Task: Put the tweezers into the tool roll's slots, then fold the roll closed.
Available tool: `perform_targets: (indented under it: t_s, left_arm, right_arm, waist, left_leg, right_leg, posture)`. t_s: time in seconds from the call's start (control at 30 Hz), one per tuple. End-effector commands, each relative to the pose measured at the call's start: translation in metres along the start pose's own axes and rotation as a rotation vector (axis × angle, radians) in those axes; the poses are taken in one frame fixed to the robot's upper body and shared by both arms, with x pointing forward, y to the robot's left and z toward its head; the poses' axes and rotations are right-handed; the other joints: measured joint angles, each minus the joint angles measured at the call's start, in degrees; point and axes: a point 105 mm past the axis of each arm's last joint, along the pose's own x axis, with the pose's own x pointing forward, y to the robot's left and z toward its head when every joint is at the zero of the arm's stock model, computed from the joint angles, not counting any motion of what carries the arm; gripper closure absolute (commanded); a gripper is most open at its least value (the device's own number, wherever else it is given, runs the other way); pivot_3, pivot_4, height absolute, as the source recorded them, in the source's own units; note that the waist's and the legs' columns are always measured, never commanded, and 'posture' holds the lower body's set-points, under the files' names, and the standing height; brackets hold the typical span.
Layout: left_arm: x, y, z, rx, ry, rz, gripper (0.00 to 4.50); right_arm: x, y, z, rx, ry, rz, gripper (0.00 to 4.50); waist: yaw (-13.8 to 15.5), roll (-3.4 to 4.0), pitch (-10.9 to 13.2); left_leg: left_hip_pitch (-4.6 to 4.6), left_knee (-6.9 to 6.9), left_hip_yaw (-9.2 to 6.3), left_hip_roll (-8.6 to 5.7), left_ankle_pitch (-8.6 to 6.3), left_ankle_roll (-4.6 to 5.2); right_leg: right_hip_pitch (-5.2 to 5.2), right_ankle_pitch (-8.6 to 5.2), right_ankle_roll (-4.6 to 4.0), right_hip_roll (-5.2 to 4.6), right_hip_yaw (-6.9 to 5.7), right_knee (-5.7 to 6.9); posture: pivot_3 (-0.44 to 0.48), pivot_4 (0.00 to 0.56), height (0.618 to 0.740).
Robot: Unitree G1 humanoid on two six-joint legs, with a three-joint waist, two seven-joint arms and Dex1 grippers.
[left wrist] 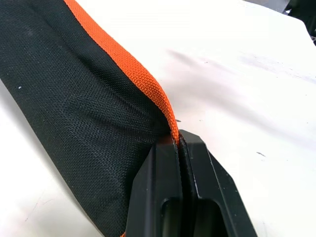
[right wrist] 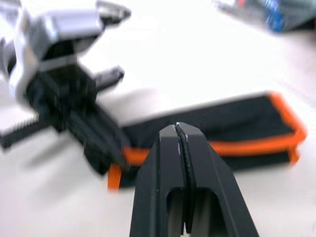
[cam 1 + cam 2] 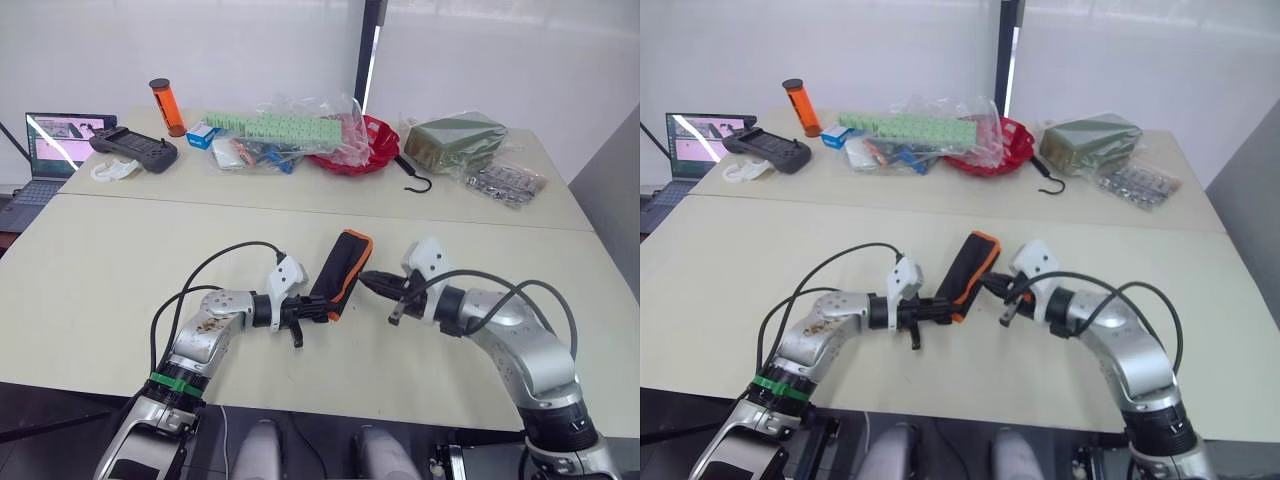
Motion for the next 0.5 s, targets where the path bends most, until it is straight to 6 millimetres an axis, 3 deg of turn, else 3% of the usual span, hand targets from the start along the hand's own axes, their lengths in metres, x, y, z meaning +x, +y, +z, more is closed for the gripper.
perform_targets:
  t_s: [0.03, 0.27, 0.4, 0.5]
  left_arm:
    - [-0.002, -0.001, -0.034, -0.067, 0.116, 0.015, 4.46]
    - [-0.002, -0.002, -0.032, -0.056, 0.122, 0.006, 4.46]
    - [-0.005, 0.0, -0.031, -0.048, 0.122, 0.013, 4.46]
    - [-0.01, 0.002, -0.025, -0.069, 0.096, 0.015, 4.46]
  right_arm:
    - [0.021, -0.005, 0.005, -0.021, -0.011, -0.008, 4.5]
    - [0.06, -0.008, -0.027, -0.039, 0.047, 0.03, 4.5]
    - [0.057, -0.011, -0.054, -0.031, 0.111, 0.036, 4.5]
    - [0.053, -0.012, -0.063, -0.017, 0.124, 0.031, 4.5]
  waist:
    - [-0.16, 0.0, 0.0]
    - [-0.13, 0.01, 0.0]
    - [-0.25, 0.02, -0.01]
    - [-0.37, 0.02, -0.01]
  left_leg:
    - [-0.01, 0.0, 0.0, 0.0, 0.0, 0.0]
    - [-0.07, -0.02, -0.01, -0.04, 0.0, 0.0]
    - [-0.09, -0.03, -0.01, -0.05, 0.0, 0.0]
    - [-0.06, -0.05, -0.02, -0.04, 0.0, 0.0]
  right_leg:
    - [0.0, 0.0, 0.0, 0.0, 0.0, -0.01]
    - [-0.05, 0.0, 0.01, -0.04, 0.0, -0.04]
    - [-0.06, -0.01, 0.02, -0.05, 0.0, -0.04]
    - [-0.04, -0.01, 0.02, -0.04, -0.01, -0.04]
  posture:
    - [0.0, 0.15, 0.738]
    - [0.0, 0.15, 0.738]
    - [0.0, 0.15, 0.738]
    - [0.0, 0.15, 0.738]
